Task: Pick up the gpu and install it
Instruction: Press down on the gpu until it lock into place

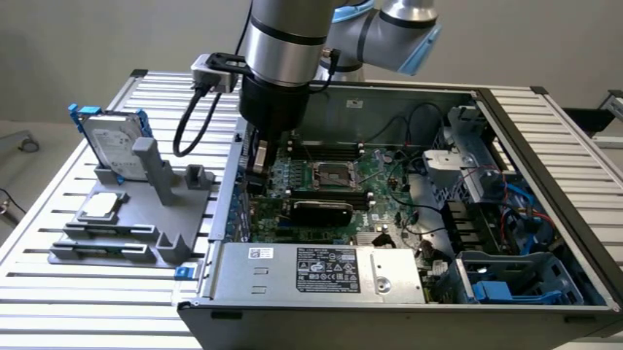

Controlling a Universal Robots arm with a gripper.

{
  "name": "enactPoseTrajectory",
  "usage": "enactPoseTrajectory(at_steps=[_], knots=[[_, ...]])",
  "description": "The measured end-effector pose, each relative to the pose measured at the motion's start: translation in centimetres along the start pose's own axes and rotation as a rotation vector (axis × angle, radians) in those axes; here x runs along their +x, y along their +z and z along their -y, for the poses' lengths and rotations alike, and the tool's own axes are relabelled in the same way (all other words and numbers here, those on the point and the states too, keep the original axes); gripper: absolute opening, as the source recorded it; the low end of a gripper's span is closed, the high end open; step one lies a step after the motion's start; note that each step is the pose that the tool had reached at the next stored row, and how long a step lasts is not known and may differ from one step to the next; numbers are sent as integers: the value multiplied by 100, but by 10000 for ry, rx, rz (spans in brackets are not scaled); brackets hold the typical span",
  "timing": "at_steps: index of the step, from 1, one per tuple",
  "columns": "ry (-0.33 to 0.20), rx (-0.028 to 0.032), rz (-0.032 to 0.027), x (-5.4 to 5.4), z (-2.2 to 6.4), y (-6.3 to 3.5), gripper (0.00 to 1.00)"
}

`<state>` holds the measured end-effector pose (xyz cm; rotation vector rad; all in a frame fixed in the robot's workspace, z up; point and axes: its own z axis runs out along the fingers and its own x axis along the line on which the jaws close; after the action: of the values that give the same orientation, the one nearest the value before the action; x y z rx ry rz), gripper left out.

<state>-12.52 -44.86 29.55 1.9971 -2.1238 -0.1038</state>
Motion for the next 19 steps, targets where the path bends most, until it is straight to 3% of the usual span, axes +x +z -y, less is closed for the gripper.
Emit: enactPoseTrajectory(at_steps=[13, 19], knots=[[-2, -1, -1, -25, 0, -6, 11], [-6, -53, -3, -29, 0, -6, 11]])
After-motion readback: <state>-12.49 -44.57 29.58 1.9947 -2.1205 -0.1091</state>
